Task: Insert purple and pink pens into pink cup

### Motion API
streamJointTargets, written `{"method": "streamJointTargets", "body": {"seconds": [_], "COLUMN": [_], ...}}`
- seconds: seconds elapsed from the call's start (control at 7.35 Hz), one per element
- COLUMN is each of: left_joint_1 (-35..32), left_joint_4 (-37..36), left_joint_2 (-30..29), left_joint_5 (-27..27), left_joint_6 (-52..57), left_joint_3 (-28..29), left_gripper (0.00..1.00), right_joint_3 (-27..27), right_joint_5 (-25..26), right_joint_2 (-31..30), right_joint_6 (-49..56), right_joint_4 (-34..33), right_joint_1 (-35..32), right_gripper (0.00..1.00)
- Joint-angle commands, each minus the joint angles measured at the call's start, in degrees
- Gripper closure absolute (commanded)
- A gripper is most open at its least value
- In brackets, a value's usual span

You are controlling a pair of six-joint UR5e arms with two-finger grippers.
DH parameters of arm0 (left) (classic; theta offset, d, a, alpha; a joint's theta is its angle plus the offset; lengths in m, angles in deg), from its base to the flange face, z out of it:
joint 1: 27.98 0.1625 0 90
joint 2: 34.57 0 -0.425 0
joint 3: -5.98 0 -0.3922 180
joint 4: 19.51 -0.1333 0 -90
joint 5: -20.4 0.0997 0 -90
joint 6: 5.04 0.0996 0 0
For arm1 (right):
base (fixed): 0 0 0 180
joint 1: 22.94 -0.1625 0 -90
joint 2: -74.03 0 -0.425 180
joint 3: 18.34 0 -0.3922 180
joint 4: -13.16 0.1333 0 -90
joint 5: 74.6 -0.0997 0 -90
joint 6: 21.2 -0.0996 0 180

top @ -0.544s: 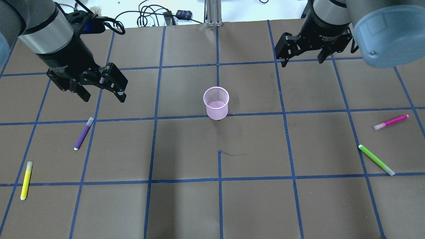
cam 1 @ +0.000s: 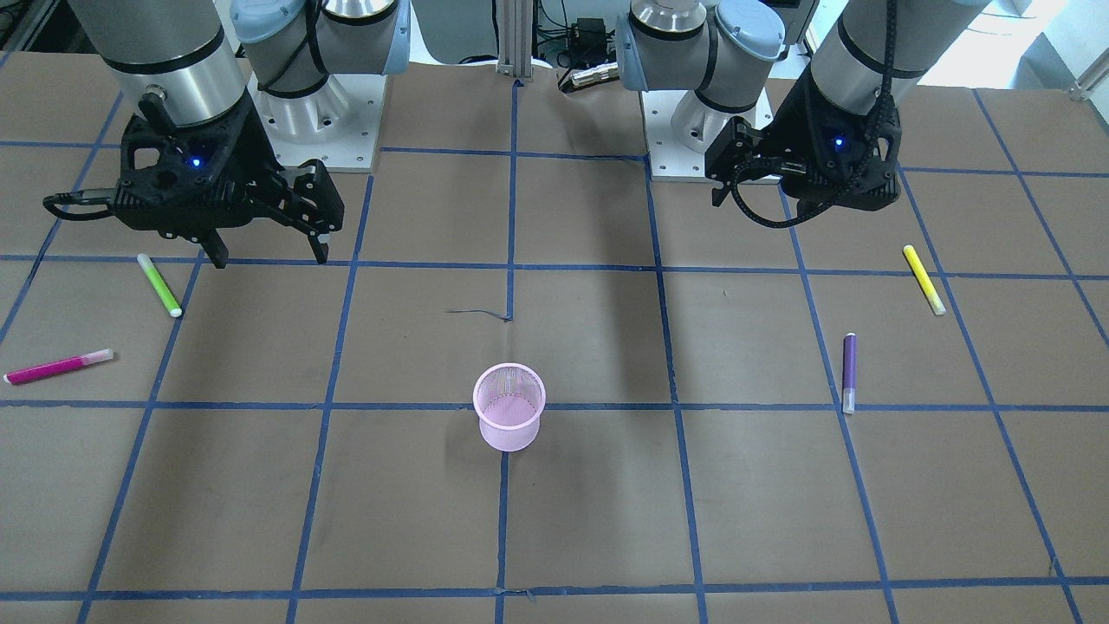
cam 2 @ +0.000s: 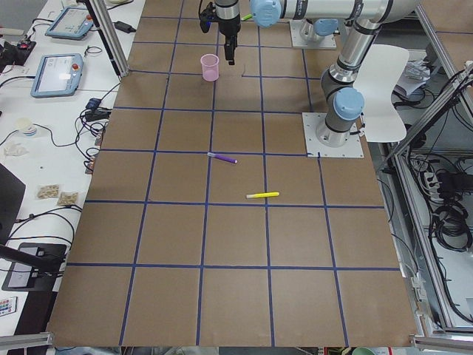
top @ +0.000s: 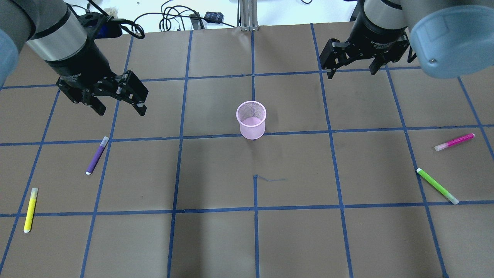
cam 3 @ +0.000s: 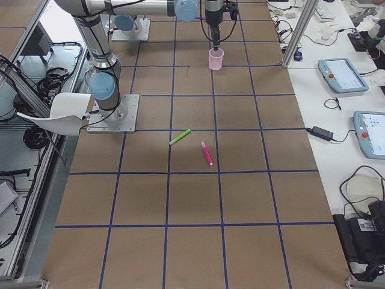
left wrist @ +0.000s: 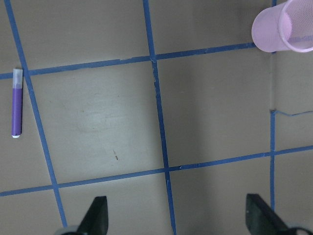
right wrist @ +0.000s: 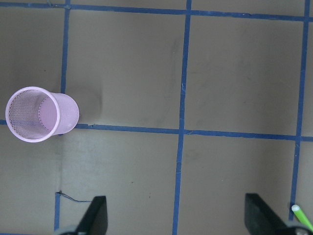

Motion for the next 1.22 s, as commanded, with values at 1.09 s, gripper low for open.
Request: {"method": "streamJointTargets", "body": {"seconds": [1.09], "left_joint_1": [1.7], "left_joint_4": [-0.1], "left_joint_2": [0.6], "left_joint_5": [-0.4], "left_joint_6": [1.3], "left_joint_3": [-0.3], "left_gripper": [0.00], "right_joint_3": [-0.2], "right_joint_5": [0.5], "right_joint_2": [-3.2], "right_joint_6": [28.1], "right_joint_4": [10.9], "right_joint_1": [2.6], "right_gripper": [0.00]}}
